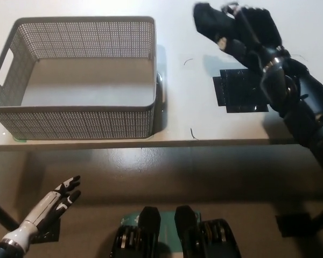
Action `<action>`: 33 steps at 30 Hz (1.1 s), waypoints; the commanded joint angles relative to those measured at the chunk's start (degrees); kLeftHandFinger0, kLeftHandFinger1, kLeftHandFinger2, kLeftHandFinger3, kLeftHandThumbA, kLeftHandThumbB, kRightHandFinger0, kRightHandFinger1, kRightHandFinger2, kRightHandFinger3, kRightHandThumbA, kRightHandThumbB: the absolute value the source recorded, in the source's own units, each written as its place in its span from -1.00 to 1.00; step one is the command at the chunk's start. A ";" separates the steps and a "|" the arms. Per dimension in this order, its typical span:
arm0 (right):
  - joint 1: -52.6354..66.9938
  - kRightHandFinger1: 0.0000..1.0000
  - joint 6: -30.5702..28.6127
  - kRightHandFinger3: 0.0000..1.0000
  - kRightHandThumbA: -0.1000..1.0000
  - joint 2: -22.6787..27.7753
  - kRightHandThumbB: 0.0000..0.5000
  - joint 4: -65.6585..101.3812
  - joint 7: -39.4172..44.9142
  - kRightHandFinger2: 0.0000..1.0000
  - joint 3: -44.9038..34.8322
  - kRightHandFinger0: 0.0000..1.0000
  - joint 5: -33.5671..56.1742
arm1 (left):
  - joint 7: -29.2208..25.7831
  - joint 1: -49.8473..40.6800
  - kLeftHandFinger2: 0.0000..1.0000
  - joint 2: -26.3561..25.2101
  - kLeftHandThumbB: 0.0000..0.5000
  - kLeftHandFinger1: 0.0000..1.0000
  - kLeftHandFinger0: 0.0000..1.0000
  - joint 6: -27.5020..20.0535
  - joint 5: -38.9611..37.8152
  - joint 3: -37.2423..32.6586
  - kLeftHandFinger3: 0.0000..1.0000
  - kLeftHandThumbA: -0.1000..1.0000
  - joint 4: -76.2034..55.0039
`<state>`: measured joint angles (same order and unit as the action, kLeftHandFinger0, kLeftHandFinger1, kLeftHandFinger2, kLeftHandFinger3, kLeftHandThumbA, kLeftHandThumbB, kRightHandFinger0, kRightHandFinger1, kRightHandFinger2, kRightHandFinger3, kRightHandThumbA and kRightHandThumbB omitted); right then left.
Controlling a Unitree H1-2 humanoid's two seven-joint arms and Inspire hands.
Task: Use the right hand to pick up the pencil case on the right hand side and put it into a grey container on the left side
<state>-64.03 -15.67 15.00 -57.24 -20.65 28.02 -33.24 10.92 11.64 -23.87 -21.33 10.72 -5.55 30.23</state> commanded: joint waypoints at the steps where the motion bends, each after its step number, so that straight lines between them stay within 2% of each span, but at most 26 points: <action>1: -3.13 -0.14 -0.06 0.62 -1.00 -0.33 -0.41 18.59 1.48 0.59 -1.64 -1.00 -2.26 | 0.26 0.01 1.00 -2.39 0.54 1.00 1.00 -1.40 0.01 0.61 1.00 1.00 -2.25; 3: -2.81 -0.17 0.74 0.60 -1.00 -0.98 -0.36 22.16 2.30 0.56 -1.76 -1.00 -2.65 | 0.44 -0.28 1.00 -2.34 0.56 1.00 1.00 -1.12 -0.08 0.55 1.00 1.00 -2.32; 8: -5.11 -0.25 1.42 0.57 -1.00 -3.97 -0.49 28.23 3.90 0.45 -1.85 -1.00 -3.14 | 0.16 -1.21 0.98 -2.27 0.52 1.00 1.00 -0.54 0.59 0.40 1.00 1.00 -2.95; 11: -8.48 -0.30 0.46 0.57 -1.00 -6.17 -0.29 28.88 4.83 0.42 -1.64 -1.00 -3.13 | 0.30 -1.33 0.98 -2.19 0.50 1.00 1.00 -0.91 0.53 0.27 1.00 1.00 -2.59; 13: -10.07 -0.35 2.47 0.48 -1.00 -7.75 -0.35 29.51 6.36 0.44 -1.86 -1.00 -2.99 | 0.27 -1.25 0.98 -2.06 0.46 1.00 1.00 -1.29 0.88 -0.04 1.00 1.00 -2.23; 15: -11.92 -0.43 4.35 0.25 -1.00 -9.56 -0.22 29.75 8.43 0.41 -1.95 -1.00 -2.51 | 0.43 -1.02 0.96 -1.69 0.43 1.00 1.00 -1.41 0.70 -0.21 1.00 1.00 -1.82; 17: -13.49 -0.52 3.65 0.20 -1.00 -11.14 -0.16 27.98 8.11 0.36 -1.60 -1.00 -2.88 | 0.76 -1.00 0.95 -1.45 0.36 1.00 1.00 -1.93 0.43 -0.49 1.00 1.00 -1.75; 19: -15.03 -0.62 2.56 0.12 -1.00 -13.09 -0.10 24.63 5.87 0.27 -1.27 -1.00 -3.65 | 0.66 -1.08 0.96 -1.35 0.41 1.00 1.00 -1.40 0.96 -0.77 1.00 1.00 -1.92; 21: -16.85 -0.64 2.56 0.21 -1.00 -15.87 -0.04 20.86 4.76 0.36 -0.92 -1.00 -3.95 | 1.03 -1.22 0.98 -1.33 0.38 1.00 1.00 -0.87 1.19 -1.19 1.00 1.00 -2.32; 24: -17.95 -0.61 3.52 0.35 -1.00 -17.49 -0.11 18.46 4.41 0.43 -0.73 -1.00 -4.57 | 2.04 -1.13 0.97 -0.87 0.30 1.00 1.00 0.16 -0.32 -1.20 1.00 1.00 -2.52; 25: -18.70 -0.66 3.39 0.19 -1.00 -18.45 -0.06 16.71 3.77 0.33 -0.64 -1.00 -4.70 | 2.54 -1.05 0.96 -0.40 0.32 1.00 1.00 0.70 -1.95 -0.70 1.00 1.00 -2.19; 26: -19.45 -0.78 3.18 -0.16 -1.00 -19.38 -0.05 14.94 3.23 0.16 -0.65 -1.00 -4.68 | 3.18 -0.89 0.96 -0.08 0.33 1.00 1.00 1.27 -2.97 -0.56 1.00 1.00 -2.00; 28: -20.55 -0.89 2.21 -0.49 -1.00 -20.79 -0.04 11.96 2.22 0.04 -0.60 -1.00 -4.64 | 3.33 -0.84 0.96 -0.06 0.29 1.00 1.00 0.70 -2.59 -0.91 1.00 1.00 -1.81; 29: -21.57 -0.86 0.95 -0.40 -1.00 -21.97 -0.08 8.81 0.95 0.13 -0.39 -1.00 -4.58 | 3.03 -0.71 0.96 -0.35 0.28 1.00 1.00 -0.43 -1.28 -1.51 1.00 1.00 -1.80; 31: -22.50 -0.80 0.14 -0.18 -1.00 -23.49 -0.03 4.68 -0.73 0.22 -0.29 -1.00 -4.62 | 3.42 -0.51 0.97 -0.65 0.22 1.00 1.00 -1.21 -0.42 -2.31 1.00 1.00 -2.27; 33: -23.18 -0.74 -0.72 0.12 -1.00 -24.78 -0.15 0.60 -2.11 0.36 -0.41 -1.00 -4.30 | 3.05 -0.30 0.96 -0.72 0.24 1.00 1.00 -0.94 0.96 -2.97 1.00 1.00 -3.19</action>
<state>-77.38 -13.42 -5.24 -49.88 -16.41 28.25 -36.46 12.40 10.35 -23.59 -20.99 10.71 -7.30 30.16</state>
